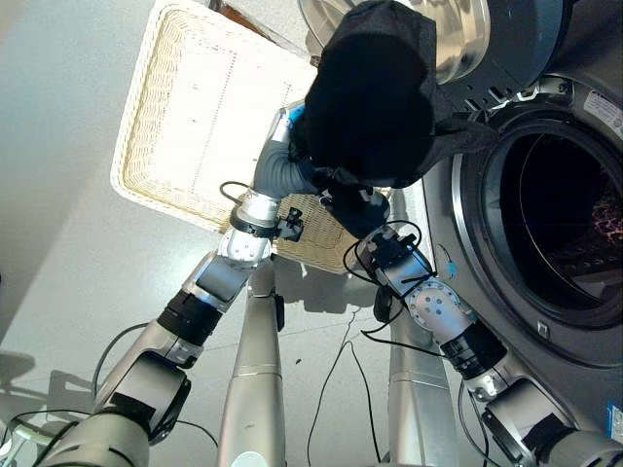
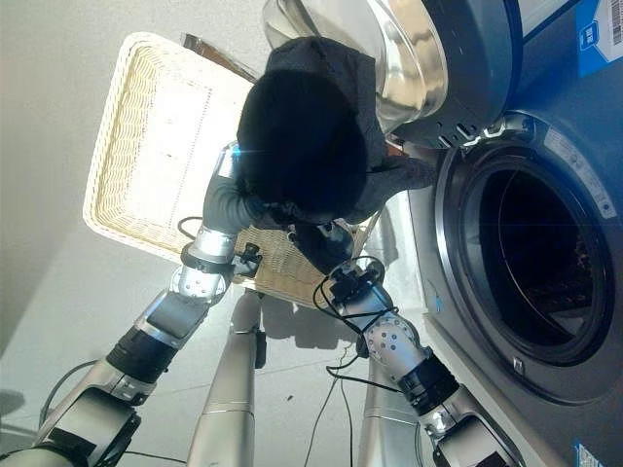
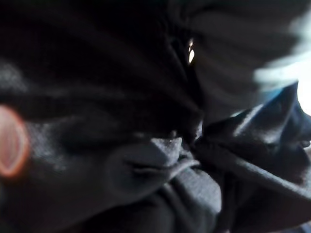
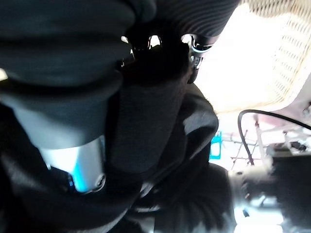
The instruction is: Put the clothes into the washing machine.
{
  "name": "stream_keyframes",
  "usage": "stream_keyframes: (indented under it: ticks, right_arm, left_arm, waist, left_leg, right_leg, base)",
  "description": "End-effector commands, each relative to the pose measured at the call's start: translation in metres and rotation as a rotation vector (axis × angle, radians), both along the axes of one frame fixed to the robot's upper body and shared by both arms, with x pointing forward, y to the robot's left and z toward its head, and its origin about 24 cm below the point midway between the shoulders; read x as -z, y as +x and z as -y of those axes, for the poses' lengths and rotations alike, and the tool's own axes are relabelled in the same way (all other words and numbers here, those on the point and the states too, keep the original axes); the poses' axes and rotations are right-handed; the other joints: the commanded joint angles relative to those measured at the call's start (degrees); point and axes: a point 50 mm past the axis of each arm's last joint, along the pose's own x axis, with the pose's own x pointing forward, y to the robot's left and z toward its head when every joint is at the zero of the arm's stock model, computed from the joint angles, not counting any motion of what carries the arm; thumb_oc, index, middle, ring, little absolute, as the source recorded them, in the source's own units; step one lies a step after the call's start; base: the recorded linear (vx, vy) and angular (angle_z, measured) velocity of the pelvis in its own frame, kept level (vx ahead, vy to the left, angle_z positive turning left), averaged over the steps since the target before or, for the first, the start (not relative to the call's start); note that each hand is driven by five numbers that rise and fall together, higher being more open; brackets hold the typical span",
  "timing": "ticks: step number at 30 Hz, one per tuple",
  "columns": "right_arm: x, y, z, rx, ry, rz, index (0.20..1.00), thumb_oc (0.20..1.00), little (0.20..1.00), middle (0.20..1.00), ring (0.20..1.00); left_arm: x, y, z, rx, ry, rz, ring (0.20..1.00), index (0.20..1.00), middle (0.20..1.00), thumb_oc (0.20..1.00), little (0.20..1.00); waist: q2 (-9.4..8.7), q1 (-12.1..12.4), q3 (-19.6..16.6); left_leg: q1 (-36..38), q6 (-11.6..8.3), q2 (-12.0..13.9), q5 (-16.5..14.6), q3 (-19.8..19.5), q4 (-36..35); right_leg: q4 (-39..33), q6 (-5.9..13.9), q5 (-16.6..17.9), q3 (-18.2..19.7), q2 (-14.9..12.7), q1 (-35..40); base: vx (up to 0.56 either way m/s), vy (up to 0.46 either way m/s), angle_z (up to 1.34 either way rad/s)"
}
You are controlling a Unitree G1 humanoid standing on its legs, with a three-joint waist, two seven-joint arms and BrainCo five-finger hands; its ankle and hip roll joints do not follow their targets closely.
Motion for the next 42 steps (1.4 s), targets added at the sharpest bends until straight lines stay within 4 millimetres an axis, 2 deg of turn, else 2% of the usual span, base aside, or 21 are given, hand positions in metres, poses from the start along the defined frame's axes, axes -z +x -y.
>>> stream_keyframes:
  ticks: [1, 6, 18, 24, 31, 32, 33, 34, 42]
  right_arm:
    - [-0.042, -0.022, -0.004, -0.093, 0.185, 0.205, 1.000, 1.000, 1.000, 1.000, 1.000]
    - [-0.045, -0.024, 0.006, -0.087, 0.216, 0.248, 1.000, 1.000, 1.000, 1.000, 1.000]
    - [-0.054, -0.025, 0.023, -0.007, 0.295, 0.332, 1.000, 1.000, 1.000, 1.000, 1.000]
    - [-0.059, -0.027, 0.027, 0.006, 0.320, 0.360, 1.000, 1.000, 1.000, 1.000, 1.000]
    - [-0.062, -0.030, 0.027, -0.003, 0.316, 0.388, 1.000, 1.000, 1.000, 1.000, 1.000]
    - [-0.063, -0.030, 0.027, 0.000, 0.308, 0.396, 0.881, 0.881, 0.881, 0.881, 0.881]
    - [-0.064, -0.030, 0.028, -0.001, 0.304, 0.404, 0.498, 0.498, 0.498, 0.498, 0.498]
    - [-0.064, -0.030, 0.029, -0.004, 0.306, 0.407, 0.200, 0.200, 0.200, 0.200, 0.200]
    - [-0.062, -0.030, 0.028, -0.020, 0.295, 0.419, 0.200, 0.200, 0.200, 0.200, 0.200]
  left_arm:
    - [-0.016, -0.006, 0.009, -0.086, 0.074, 0.185, 0.200, 0.200, 0.200, 0.200, 0.200]
    - [-0.014, 0.005, -0.004, -0.258, 0.121, 0.243, 0.200, 0.200, 0.200, 0.200, 0.200]
    - [-0.011, 0.017, -0.015, -0.400, 0.162, 0.221, 0.200, 0.200, 0.200, 0.200, 0.200]
    - [-0.010, 0.019, -0.017, -0.412, 0.182, 0.204, 0.200, 0.200, 0.200, 0.200, 0.200]
    - [-0.008, 0.021, -0.009, -0.386, 0.340, 0.146, 0.200, 0.200, 0.200, 0.200, 0.200]
    - [-0.007, 0.022, -0.008, -0.375, 0.386, 0.135, 0.200, 0.200, 0.200, 0.200, 0.200]
    - [-0.006, 0.022, -0.006, -0.366, 0.427, 0.121, 0.200, 0.200, 0.200, 0.200, 0.200]
    - [-0.006, 0.022, -0.005, -0.363, 0.447, 0.115, 0.200, 0.200, 0.200, 0.200, 0.200]
    - [-0.006, 0.025, -0.004, -0.351, 0.511, 0.070, 0.200, 0.200, 0.200, 0.200, 0.200]
  waist:
    - [1.31, -1.40, -1.09]
    - [1.32, -1.65, -1.09]
    - [1.66, -1.68, -1.09]
    - [1.76, -1.72, -1.09]
    - [1.83, -1.90, -1.09]
    - [1.85, -1.95, -1.09]
    - [1.87, -2.05, -1.09]
    - [1.91, -2.12, -1.09]
    - [2.17, -2.29, -1.09]
  left_leg:
    - [-2.09, 6.38, -7.08, -2.04, 2.19, 4.93]
    - [-2.16, 6.21, -6.77, -2.11, 2.50, 4.97]
    - [-2.38, 6.07, -6.56, -2.05, 2.62, 4.89]
    - [-2.46, 6.04, -6.49, -2.09, 2.72, 4.98]
    - [-2.47, 6.01, -6.45, -2.01, 2.89, 4.93]
    - [-2.47, 6.02, -6.41, -2.01, 2.97, 4.90]
    - [-2.51, 5.99, -6.41, -2.01, 3.03, 4.99]
    - [-2.50, 5.97, -6.41, -2.00, 3.04, 5.02]
    - [-2.54, 6.08, -6.31, -1.98, 3.30, 4.95]
  right_leg:
    - [-16.45, 2.40, 13.57, -6.93, 3.51, 4.85]
    - [-16.43, 2.51, 13.45, -7.02, 3.36, 4.78]
    - [-16.10, 2.75, 13.47, -7.28, 3.14, 4.36]
    - [-15.97, 2.85, 13.51, -7.31, 3.00, 4.24]
    - [-16.07, 2.93, 13.65, -7.28, 3.04, 4.24]
    - [-16.07, 2.99, 13.72, -7.31, 3.00, 4.19]
    - [-16.07, 2.97, 13.75, -7.26, 3.05, 4.16]
    - [-16.04, 3.01, 13.78, -7.23, 3.02, 4.17]
    - [-16.10, 2.95, 13.72, -6.97, 3.18, 4.02]
  base:
    - [0.00, 0.000, 0.00]
    - [0.00, 0.000, 0.00]
    - [0.00, 0.000, 0.00]
    - [0.00, 0.000, 0.00]
    - [0.00, 0.000, 0.00]
    - [0.00, 0.000, 0.00]
    - [0.00, 0.000, 0.00]
    - [0.00, 0.000, 0.00]
    - [0.00, 0.000, 0.00]
